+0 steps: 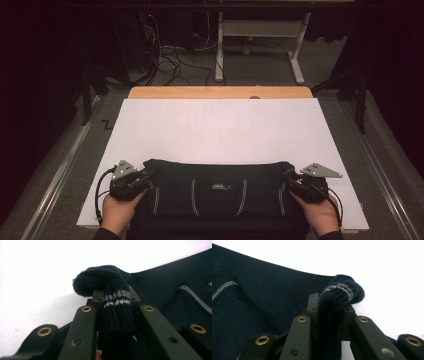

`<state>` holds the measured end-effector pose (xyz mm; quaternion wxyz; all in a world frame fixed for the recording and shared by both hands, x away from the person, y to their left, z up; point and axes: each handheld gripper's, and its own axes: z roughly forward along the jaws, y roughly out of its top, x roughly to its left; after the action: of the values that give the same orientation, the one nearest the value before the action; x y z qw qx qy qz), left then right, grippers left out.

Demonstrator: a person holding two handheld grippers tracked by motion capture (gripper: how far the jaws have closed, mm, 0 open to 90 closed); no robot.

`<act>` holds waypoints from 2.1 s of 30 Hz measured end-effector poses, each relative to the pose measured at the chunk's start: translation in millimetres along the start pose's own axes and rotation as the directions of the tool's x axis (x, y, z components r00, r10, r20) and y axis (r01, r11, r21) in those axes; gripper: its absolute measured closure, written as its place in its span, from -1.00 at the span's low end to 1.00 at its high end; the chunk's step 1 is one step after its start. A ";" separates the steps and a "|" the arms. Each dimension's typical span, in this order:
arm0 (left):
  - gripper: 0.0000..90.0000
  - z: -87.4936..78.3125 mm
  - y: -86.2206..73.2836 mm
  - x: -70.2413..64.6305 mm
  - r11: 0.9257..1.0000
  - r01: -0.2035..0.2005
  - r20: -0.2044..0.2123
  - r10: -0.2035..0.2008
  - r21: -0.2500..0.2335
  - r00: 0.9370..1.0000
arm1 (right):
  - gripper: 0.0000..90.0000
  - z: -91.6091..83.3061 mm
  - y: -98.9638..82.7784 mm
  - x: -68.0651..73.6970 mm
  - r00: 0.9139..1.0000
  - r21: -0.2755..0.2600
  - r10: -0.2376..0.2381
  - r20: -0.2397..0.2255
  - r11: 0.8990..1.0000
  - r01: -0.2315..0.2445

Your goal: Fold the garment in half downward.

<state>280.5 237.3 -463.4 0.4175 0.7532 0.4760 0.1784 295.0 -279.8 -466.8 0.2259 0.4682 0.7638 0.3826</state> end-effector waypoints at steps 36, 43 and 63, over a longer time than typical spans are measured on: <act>0.65 22.1 43.0 18.9 1.000 0.012 -0.025 -0.013 -0.022 1.000 | 0.73 7.9 42.8 -16.2 0.998 -0.091 -0.025 0.055 0.995 0.029; 0.65 39.4 55.9 31.5 0.999 0.043 -0.049 -0.044 -0.009 0.998 | 0.73 22.8 61.4 -24.0 0.997 -0.088 -0.037 0.073 0.995 0.043; 0.65 64.3 115.3 48.4 0.999 0.041 -0.110 -0.044 -0.032 0.993 | 0.72 42.3 108.5 -41.5 0.983 -0.078 -0.088 0.162 0.992 0.102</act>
<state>412.1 226.9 -415.3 0.4052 0.7258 0.5115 0.2179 402.6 -271.7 -406.6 0.3238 0.4498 0.7477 0.3657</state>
